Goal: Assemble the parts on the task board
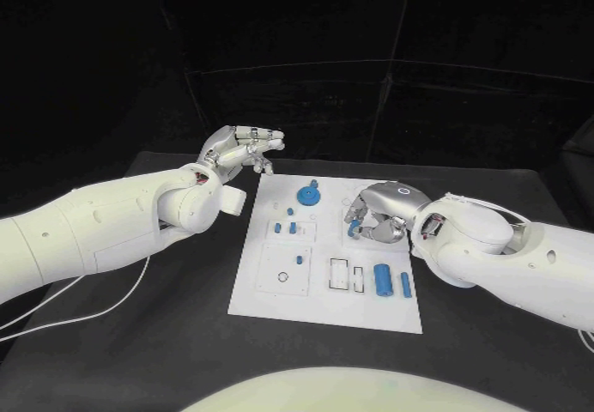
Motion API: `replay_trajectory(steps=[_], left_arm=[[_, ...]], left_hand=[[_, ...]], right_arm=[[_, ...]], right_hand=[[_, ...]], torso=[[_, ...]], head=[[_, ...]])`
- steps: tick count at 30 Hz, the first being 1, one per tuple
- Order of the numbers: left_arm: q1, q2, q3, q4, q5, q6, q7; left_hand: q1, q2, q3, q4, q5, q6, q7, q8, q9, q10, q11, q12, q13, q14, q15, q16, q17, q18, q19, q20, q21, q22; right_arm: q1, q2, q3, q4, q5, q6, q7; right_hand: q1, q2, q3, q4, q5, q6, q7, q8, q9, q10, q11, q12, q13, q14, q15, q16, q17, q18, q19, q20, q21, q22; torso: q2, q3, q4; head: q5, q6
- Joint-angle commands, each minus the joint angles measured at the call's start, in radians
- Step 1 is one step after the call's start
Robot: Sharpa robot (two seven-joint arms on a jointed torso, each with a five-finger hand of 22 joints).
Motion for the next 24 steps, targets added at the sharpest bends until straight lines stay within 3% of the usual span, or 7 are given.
replay_trajectory(steps=[1, 9, 20, 24], left_arm=[[0.002, 0.000, 0.001, -0.001, 0.003, 0.009, 0.003], [0.002, 0.004, 0.001, 0.001, 0.003, 0.011, 0.005], [0.002, 0.013, 0.001, 0.004, 0.003, 0.012, 0.006], [0.002, 0.015, 0.001, 0.004, 0.003, 0.012, 0.006]], left_hand=[[-0.004, 0.005, -0.006, -0.001, 0.000, 0.002, 0.000, 0.004, 0.001, -0.002, -0.001, 0.006, 0.001, -0.007, 0.001, -0.006, -0.001, 0.014, -0.004, 0.000, -0.004, -0.001], [-0.003, 0.006, -0.006, -0.002, 0.000, 0.002, 0.000, 0.004, 0.001, -0.003, -0.001, 0.007, 0.001, -0.007, 0.000, -0.006, -0.001, 0.014, -0.004, -0.001, -0.004, -0.001], [-0.003, 0.006, -0.006, -0.002, 0.000, 0.002, 0.000, 0.004, 0.001, -0.003, -0.001, 0.007, 0.001, -0.007, 0.000, -0.006, -0.001, 0.014, -0.004, -0.001, -0.004, -0.001], [-0.003, 0.006, -0.006, -0.002, 0.000, 0.002, 0.000, 0.004, 0.001, -0.003, -0.001, 0.007, 0.001, -0.007, 0.000, -0.006, -0.001, 0.014, -0.004, -0.001, -0.004, -0.001]], right_arm=[[0.002, -0.006, 0.001, 0.038, -0.005, -0.085, 0.022], [0.001, 0.036, 0.001, 0.076, 0.003, -0.079, 0.059], [-0.040, 0.175, 0.000, 0.024, 0.016, -0.034, 0.136], [-0.057, 0.205, -0.001, -0.001, 0.016, -0.012, 0.146]], right_hand=[[0.006, -0.001, 0.010, -0.001, -0.006, 0.009, 0.001, 0.000, -0.001, 0.025, -0.018, -0.004, 0.001, 0.010, -0.007, 0.004, 0.002, -0.017, 0.007, 0.003, 0.004, 0.002], [0.001, -0.006, 0.018, -0.005, -0.006, 0.009, 0.001, -0.002, -0.001, 0.026, -0.017, -0.008, 0.001, 0.010, -0.006, 0.005, 0.001, -0.017, 0.006, 0.003, 0.004, 0.002], [-0.006, -0.009, 0.030, -0.010, -0.001, 0.006, 0.003, -0.006, -0.003, 0.023, -0.015, -0.015, 0.000, 0.009, -0.005, 0.003, -0.004, -0.016, 0.002, 0.004, 0.003, -0.001], [-0.008, -0.010, 0.032, -0.010, -0.001, 0.005, 0.004, -0.007, -0.003, 0.023, -0.014, -0.017, 0.000, 0.009, -0.005, 0.003, -0.005, -0.015, 0.001, 0.004, 0.002, -0.002]], torso=[[0.000, 0.0003, 0.0002], [0.001, -0.0012, 0.0020], [0.002, -0.0012, 0.0035], [0.002, -0.0012, 0.0009]], head=[[0.001, 0.002], [0.006, -0.001], [0.021, -0.009], [0.027, -0.011]])
